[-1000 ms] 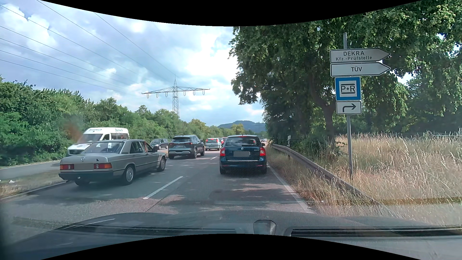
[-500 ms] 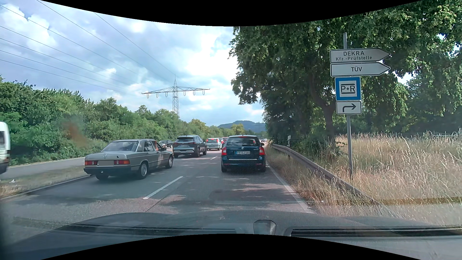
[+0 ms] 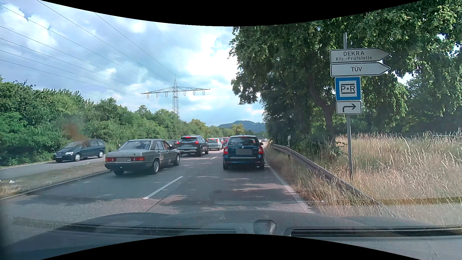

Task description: Follow the waypoints while adhering to traffic rules and regulations

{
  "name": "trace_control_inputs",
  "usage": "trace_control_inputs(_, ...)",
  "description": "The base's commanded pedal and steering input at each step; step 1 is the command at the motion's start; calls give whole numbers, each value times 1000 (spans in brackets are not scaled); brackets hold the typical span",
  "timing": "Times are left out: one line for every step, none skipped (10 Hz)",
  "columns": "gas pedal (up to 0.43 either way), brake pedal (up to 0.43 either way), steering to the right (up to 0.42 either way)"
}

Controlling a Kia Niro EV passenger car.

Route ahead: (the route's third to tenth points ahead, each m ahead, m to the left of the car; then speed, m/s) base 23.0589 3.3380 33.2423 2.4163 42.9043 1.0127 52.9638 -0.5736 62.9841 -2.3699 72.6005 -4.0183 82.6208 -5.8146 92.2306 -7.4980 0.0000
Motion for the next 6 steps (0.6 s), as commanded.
trace_control_inputs(0, 244, -1)
trace_control_inputs(0, 244, -1)
trace_control_inputs(0, 244, -1)
trace_control_inputs(0, 244, -1)
trace_control_inputs(0, 232, -1)
trace_control_inputs(0, 177, -1)
